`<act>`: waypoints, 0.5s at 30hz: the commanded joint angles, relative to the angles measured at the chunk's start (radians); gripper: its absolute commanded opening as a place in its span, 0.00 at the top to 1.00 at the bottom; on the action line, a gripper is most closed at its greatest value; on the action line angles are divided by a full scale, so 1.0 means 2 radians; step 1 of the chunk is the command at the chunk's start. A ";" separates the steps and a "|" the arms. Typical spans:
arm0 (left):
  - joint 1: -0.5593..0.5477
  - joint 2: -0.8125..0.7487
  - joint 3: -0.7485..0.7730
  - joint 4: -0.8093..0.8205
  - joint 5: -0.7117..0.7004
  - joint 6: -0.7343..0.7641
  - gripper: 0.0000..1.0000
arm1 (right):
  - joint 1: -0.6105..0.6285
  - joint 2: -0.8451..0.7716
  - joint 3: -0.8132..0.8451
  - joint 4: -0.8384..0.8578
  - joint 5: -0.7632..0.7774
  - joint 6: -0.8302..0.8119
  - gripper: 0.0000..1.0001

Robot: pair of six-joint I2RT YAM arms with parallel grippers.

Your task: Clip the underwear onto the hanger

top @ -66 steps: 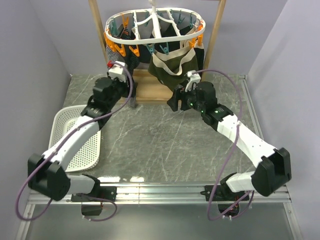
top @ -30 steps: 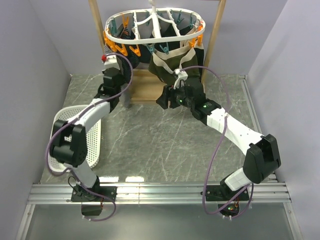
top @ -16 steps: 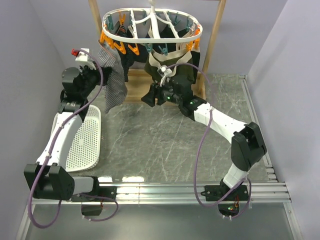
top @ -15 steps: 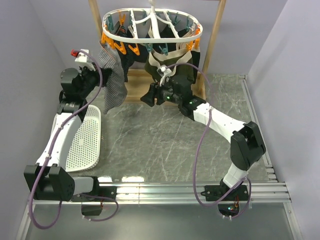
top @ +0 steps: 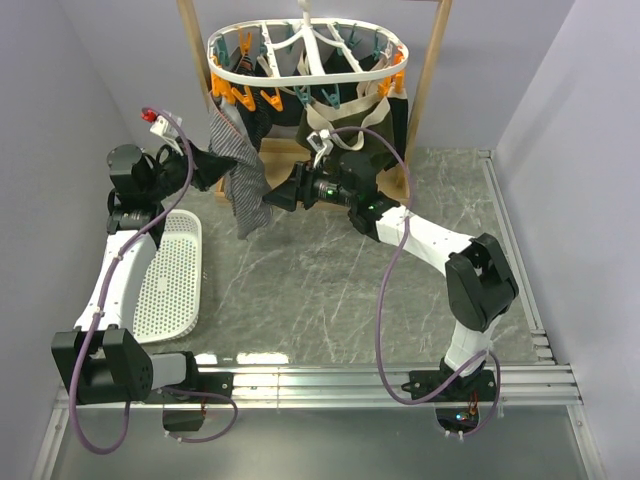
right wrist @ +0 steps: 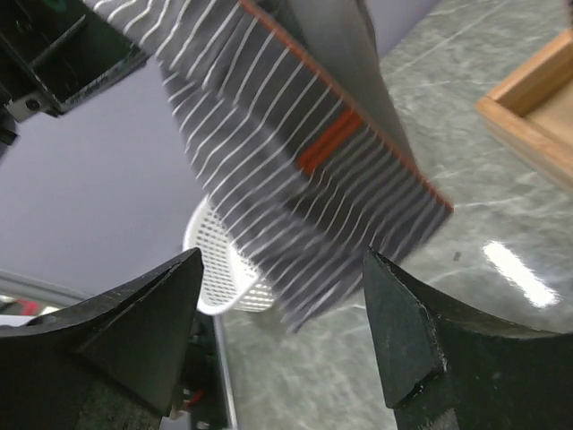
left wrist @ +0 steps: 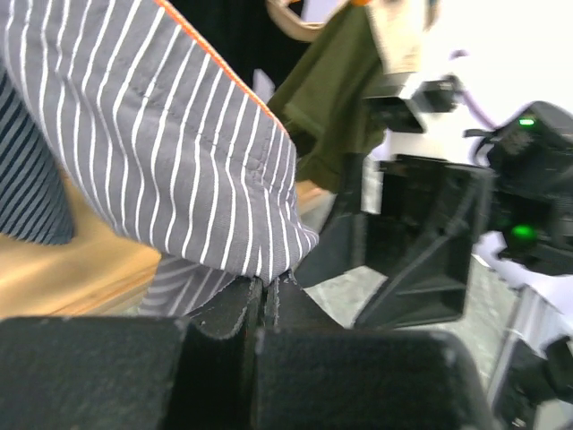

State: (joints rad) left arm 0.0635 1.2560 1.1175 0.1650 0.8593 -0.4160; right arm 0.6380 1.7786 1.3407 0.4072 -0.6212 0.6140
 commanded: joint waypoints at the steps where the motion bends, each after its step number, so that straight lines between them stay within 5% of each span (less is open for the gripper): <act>1: 0.004 -0.008 0.016 0.049 0.060 -0.036 1.00 | 0.005 0.009 -0.001 0.053 -0.016 0.053 0.21; 8: 0.005 -0.010 0.025 0.041 0.067 -0.036 1.00 | 0.002 0.028 -0.004 0.025 0.018 0.109 0.16; 15: 0.006 -0.014 0.023 0.054 0.076 -0.048 1.00 | -0.005 0.047 -0.025 0.069 0.029 0.250 0.15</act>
State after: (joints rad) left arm 0.0708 1.2560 1.1187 0.2066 0.9714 -0.4927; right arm 0.6342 1.8622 1.3025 0.4614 -0.5861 0.9432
